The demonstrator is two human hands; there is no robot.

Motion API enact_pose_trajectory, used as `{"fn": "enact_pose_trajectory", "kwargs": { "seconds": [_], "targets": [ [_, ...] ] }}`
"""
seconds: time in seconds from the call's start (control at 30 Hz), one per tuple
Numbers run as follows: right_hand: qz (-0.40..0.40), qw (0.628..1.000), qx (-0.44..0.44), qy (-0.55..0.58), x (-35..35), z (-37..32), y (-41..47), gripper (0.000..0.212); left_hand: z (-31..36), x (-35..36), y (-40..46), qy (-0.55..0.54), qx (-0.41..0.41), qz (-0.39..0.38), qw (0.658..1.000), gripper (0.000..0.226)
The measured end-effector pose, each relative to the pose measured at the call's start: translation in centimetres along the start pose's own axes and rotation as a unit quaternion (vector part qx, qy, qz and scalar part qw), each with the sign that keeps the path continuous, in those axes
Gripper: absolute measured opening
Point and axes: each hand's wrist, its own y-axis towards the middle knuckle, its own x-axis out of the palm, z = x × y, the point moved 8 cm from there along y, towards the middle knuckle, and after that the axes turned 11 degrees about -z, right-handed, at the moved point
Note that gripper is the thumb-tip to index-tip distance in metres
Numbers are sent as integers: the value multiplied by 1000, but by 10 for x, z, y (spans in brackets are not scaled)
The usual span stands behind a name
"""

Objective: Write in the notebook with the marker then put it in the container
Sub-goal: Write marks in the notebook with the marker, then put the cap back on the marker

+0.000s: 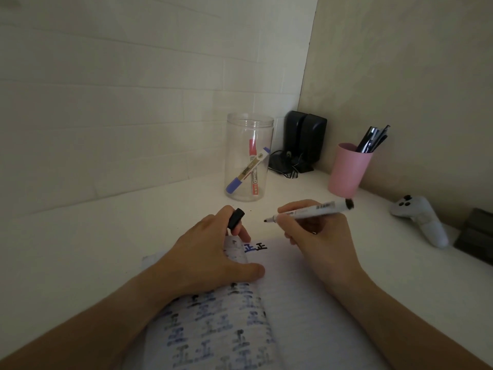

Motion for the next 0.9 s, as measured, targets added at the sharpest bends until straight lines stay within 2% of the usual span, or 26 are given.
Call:
{"fn": "enact_pose_trajectory", "kwargs": {
  "seconds": [0.17,0.23,0.3,0.4,0.5,0.63,0.9],
  "targets": [
    [-45,996,-33,63,6,-6,1,21,6,-2,-7,10,23,33,999,54],
    [-52,986,-16,155,8,-6,2,22,7,-9,-16,-19,44,74,996,55],
    [-54,980,1,191,7,-1,3,22,4,-16,-23,-36,53,120,991,44],
    [-36,974,5,225,1,1,3,14,8,-26,-22,58,51,153,985,39],
    [-30,972,-8,232,-2,-1,3,15,4,-31,-17,96,40,164,981,24],
    [-39,969,-11,244,0,-1,4,12,1,-30,-13,114,44,165,979,22],
    [-78,977,-21,198,10,-7,1,10,3,-32,-12,106,79,175,976,16]
  ]
}}
